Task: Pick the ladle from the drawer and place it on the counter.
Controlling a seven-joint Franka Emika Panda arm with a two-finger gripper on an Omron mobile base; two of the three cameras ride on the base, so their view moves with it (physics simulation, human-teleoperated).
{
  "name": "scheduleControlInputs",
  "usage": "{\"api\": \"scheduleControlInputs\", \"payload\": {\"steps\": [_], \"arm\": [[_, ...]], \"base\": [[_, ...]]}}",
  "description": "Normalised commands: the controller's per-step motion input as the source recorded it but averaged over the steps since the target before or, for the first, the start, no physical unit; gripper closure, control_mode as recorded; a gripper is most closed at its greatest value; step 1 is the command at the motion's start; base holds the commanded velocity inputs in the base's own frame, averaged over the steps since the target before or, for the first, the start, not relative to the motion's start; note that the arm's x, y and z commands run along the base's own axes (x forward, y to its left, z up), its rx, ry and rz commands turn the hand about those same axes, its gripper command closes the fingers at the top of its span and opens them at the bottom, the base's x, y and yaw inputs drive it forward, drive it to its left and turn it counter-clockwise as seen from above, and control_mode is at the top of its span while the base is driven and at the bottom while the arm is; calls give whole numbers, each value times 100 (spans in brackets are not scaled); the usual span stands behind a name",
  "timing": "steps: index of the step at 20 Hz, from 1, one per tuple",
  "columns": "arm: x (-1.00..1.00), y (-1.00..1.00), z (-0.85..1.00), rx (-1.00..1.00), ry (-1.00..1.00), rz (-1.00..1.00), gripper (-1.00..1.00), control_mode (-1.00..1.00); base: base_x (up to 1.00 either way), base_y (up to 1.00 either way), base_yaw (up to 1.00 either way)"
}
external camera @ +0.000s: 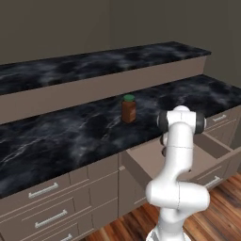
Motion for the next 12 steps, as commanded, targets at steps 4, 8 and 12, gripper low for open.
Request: {"api": "scheduleControlInputs", "payload": {"steps": [4, 8, 12], "arm": [[11, -3, -57, 0, 0, 5, -100, -100], [-23, 8, -67, -6, 0, 0, 100, -100], [-86, 18, -87, -10, -3, 0, 100, -100]], "base": [[0, 0, 0], [0, 0, 0], [0, 0, 0]]}}
